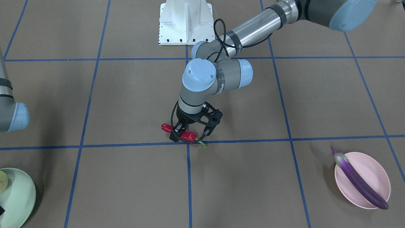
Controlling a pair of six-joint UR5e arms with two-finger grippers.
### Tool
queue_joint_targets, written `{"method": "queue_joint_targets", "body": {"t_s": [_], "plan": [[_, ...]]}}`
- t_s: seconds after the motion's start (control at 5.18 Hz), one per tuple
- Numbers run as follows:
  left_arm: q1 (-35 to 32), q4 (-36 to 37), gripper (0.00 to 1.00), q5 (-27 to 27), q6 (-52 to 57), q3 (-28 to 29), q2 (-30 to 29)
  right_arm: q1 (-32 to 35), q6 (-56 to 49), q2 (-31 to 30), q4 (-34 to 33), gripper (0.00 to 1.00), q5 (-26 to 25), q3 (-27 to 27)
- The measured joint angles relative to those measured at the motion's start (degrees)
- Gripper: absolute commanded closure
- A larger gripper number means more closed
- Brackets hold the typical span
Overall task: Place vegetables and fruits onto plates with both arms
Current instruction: 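Carry pomegranate to green plate with right gripper while left reaches chili, then grasp the red chili pepper with the left gripper and carry it to the pink plate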
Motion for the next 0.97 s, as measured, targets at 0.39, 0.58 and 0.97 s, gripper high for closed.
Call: {"method": "queue_joint_targets", "body": {"t_s": [0.39, 0.58, 0.97], "plan": [[1.6, -3.52, 0.08, 4.09, -0.56, 5.4, -1.87, 0.11, 0.3, -1.6, -0.2, 0.0, 4.11, 5.24], [1.98, -4.05, 0.68, 4.58, -0.62, 6.33, -2.17, 0.14, 0.39, -2.93, -0.35, 0.0, 7.08, 8.2], [2.15, -3.86, 1.0, 4.61, -0.51, 6.45, -2.16, 0.06, 0.4, -3.28, -0.46, 0.0, 8.15, 8.99]]}}
